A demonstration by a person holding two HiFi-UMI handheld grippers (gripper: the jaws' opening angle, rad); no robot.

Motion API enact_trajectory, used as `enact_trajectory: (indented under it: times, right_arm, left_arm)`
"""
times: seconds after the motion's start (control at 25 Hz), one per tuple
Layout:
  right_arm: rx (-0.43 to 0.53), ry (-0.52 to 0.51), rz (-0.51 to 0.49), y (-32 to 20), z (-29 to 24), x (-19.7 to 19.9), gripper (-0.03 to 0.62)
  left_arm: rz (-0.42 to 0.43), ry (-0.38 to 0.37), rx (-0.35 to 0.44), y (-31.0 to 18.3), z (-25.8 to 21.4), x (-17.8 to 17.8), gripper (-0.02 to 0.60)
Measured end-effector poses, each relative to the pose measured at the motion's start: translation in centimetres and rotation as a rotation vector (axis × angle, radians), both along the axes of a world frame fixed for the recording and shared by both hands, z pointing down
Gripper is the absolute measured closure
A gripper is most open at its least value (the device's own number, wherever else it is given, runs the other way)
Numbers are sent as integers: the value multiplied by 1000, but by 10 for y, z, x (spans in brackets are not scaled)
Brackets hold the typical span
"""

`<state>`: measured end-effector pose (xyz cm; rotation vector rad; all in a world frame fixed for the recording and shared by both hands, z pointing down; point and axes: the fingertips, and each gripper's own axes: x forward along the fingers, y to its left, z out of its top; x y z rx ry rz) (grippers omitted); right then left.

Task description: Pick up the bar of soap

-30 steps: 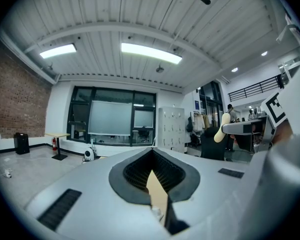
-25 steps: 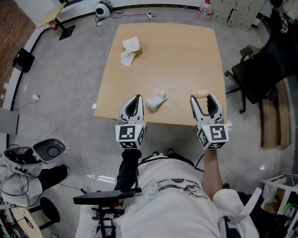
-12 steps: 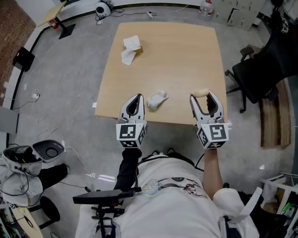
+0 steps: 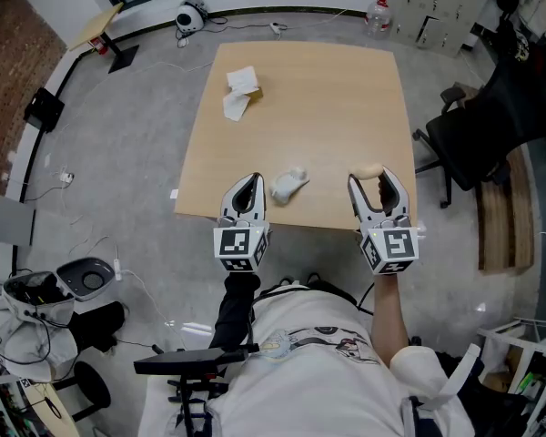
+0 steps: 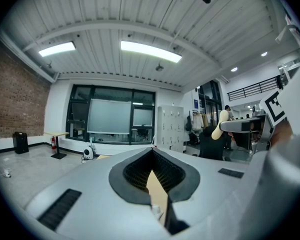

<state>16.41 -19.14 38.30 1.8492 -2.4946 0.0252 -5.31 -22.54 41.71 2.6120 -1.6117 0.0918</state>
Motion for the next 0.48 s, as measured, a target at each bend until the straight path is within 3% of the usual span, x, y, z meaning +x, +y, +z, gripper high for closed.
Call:
enact_trajectory:
  times: [0.48]
  right_arm:
    - [-3, -2, 8, 2, 4, 4, 329]
  left_arm:
    - [-2, 2, -5, 2, 3, 2, 577]
